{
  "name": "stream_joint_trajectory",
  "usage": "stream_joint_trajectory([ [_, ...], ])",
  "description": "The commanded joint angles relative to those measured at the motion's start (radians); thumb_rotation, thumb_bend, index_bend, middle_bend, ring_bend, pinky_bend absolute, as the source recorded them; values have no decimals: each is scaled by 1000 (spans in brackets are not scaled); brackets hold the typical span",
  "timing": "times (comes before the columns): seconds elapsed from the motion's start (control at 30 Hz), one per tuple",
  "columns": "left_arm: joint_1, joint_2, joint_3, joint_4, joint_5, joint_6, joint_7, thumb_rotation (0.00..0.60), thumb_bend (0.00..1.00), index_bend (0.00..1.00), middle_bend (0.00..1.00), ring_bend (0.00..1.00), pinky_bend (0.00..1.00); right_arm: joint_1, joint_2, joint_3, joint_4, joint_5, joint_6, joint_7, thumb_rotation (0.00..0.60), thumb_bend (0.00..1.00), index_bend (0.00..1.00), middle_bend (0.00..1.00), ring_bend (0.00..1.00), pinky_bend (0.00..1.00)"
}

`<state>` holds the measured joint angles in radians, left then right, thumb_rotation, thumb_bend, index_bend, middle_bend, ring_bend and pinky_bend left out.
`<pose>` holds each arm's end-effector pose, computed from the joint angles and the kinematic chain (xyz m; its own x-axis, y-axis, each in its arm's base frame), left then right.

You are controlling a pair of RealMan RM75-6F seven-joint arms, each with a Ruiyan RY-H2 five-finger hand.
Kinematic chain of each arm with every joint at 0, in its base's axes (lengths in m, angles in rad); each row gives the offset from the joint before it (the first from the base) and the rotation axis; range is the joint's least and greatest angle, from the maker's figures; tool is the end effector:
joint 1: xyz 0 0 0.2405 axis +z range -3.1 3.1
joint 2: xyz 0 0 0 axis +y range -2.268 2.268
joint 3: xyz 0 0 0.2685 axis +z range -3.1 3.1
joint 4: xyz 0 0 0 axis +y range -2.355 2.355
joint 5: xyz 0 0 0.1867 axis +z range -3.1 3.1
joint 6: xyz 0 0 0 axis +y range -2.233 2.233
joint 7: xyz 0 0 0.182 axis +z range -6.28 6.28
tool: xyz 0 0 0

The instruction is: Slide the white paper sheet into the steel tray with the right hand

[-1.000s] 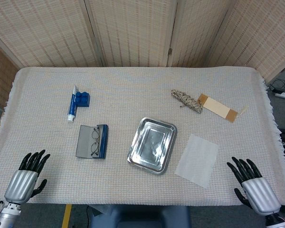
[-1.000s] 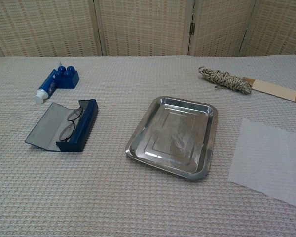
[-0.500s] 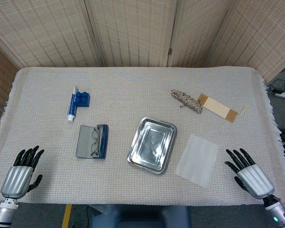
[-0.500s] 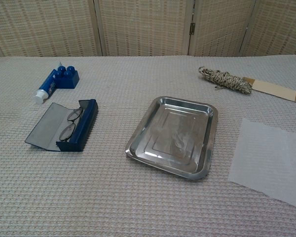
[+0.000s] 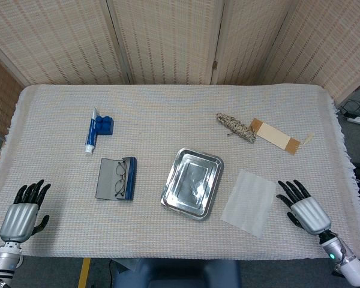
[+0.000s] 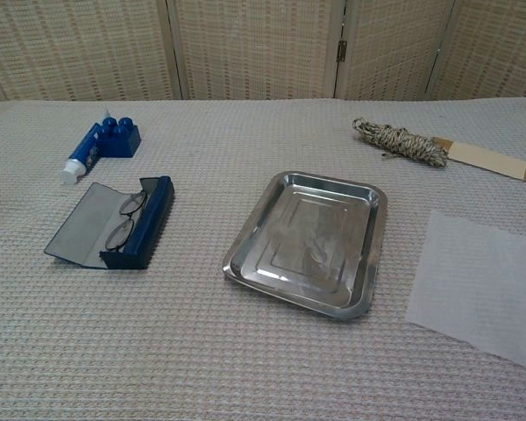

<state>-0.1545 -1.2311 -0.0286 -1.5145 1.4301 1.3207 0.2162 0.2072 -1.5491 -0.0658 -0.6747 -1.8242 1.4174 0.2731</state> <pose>-0.3315 0.2349 0.1305 0.5631 0.1578 0.8112 0.8241 -0.0354 -0.5653 -0.3694 -0.2438 0.0691 0.6596 -0.1272 0.7408 -0.7188 -0.3948 0.5722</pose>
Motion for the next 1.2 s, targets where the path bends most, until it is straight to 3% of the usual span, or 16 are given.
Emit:
stream_joint_trajectory([
  [0.03, -2, -2, -2, 5, -13, -8, 3, 600, 439, 0, 0, 0, 0, 23, -72, -9, 93, 13, -1, 50, 600, 458, 269, 0, 0, 0],
  [0.43, -4, 4, -5, -6, -44, -12, 15, 600, 440, 0, 0, 0, 0, 49, -174, -41, 240, 25, -6, 80, 600, 459, 288, 0, 0, 0],
  [0.93, -4, 10, -4, -10, -51, -2, 10, 600, 440, 0, 0, 0, 0, 75, -225, -54, 261, 49, -16, 70, 600, 459, 291, 0, 0, 0],
  [1.2, -1, 10, -2, -5, -47, 7, 3, 600, 440, 0, 0, 0, 0, 86, -250, -54, 268, 56, 11, 77, 600, 458, 475, 0, 0, 0],
])
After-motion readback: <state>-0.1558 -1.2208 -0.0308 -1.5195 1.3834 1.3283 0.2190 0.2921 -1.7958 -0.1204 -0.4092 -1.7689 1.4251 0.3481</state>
